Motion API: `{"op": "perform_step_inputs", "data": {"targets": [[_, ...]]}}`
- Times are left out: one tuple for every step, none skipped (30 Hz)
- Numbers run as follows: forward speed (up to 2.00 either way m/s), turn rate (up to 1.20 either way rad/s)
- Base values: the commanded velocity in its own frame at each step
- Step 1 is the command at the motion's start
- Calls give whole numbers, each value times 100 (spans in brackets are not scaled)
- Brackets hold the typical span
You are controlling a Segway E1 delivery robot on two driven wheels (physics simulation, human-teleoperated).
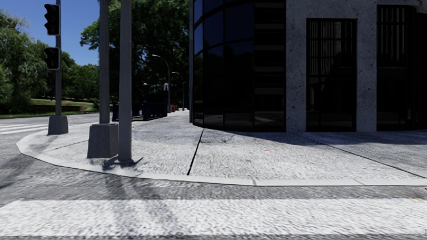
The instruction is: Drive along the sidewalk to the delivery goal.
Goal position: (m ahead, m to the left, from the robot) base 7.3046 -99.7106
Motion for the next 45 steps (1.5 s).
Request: {"op": "perform_step_inputs", "data": {"targets": [[173,-32],[173,-34],[166,-43],[158,-46],[158,-46],[155,-46],[155,-46],[155,-46],[155,-47],[155,-47],[155,-47],[155,-47],[155,-47],[155,-47],[155,-47],[155,-47],[154,-47],[154,-47],[154,-47],[154,-47],[154,-47],[154,-47],[154,-47],[154,-47],[154,-47],[153,-47],[153,-47],[153,-47],[153,-47],[153,-47],[153,-47],[153,-48],[153,-48],[153,-48],[153,-48],[153,-48],[153,-49],[153,-49],[153,-49],[153,-50],[153,-50],[153,-51],[151,-52],[150,-53],[150,-53]]}}
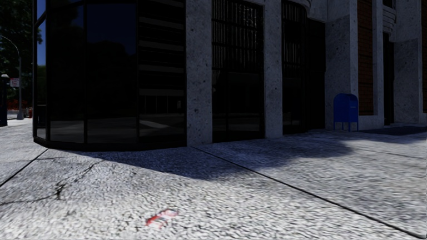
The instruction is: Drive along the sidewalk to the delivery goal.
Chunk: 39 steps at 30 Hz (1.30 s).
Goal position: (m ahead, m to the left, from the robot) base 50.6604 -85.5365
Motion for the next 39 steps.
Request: {"op": "perform_step_inputs", "data": {"targets": [[149,-53],[149,-53],[149,-53],[149,-53],[149,-53],[149,-53],[149,-53],[149,-53],[149,-53],[149,-53],[149,-54],[149,-54],[149,-57],[149,-59],[149,-59],[149,-59],[149,-59],[149,-59],[149,-59],[149,-60],[149,-60],[149,-60],[149,-60],[149,-61],[149,-61],[149,-61],[149,-62],[149,-62],[149,-63],[149,-63],[149,-63],[149,-63],[148,-63],[148,-63],[148,-63],[148,-63],[148,-63],[148,-63],[148,-63]]}}
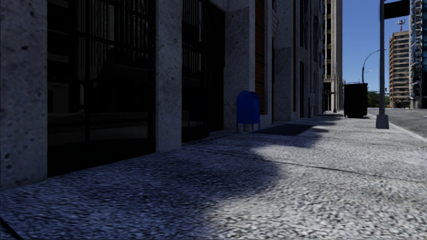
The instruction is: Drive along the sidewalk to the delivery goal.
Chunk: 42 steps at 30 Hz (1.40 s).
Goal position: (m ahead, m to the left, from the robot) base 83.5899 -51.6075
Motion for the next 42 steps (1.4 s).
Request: {"op": "perform_step_inputs", "data": {"targets": [[148,-63],[148,-63],[148,-63],[148,-63],[148,-63],[148,-63],[151,-63],[151,-63],[160,-63],[176,-63],[200,-63],[200,-63],[200,-61],[200,-60],[200,-60],[200,-59],[200,-59],[200,-59],[200,-59],[200,-59],[200,-59],[200,-59],[200,-59],[200,-58],[200,-41],[200,-19],[200,0],[200,0],[200,0],[200,0],[200,0],[200,0],[199,0],[199,0],[199,0],[199,0],[198,0],[198,0],[198,0],[198,0],[198,0],[198,0]]}}
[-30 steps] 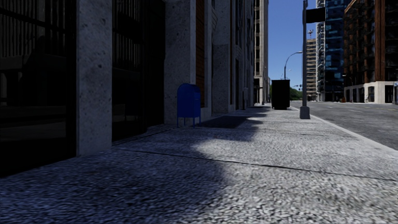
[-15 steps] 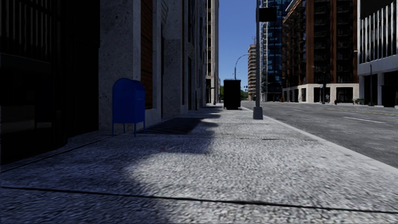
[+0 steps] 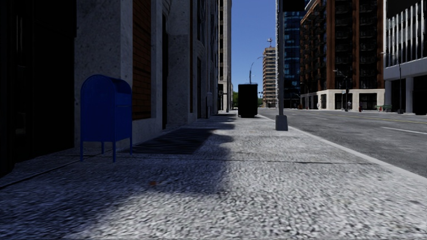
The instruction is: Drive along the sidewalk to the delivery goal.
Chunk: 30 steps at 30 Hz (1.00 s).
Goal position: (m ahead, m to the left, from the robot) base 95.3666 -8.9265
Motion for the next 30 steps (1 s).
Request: {"op": "perform_step_inputs", "data": {"targets": [[198,0],[198,0],[198,0],[198,0],[198,0],[198,0],[198,0],[198,0],[198,0],[198,0],[198,0],[198,0],[198,0],[198,0],[198,-6],[198,-15],[198,-23],[198,-23],[198,-29],[198,-31],[198,-31],[198,-31],[198,-31],[198,-21],[198,-21],[198,0],[198,0],[198,0],[198,0],[198,0]]}}
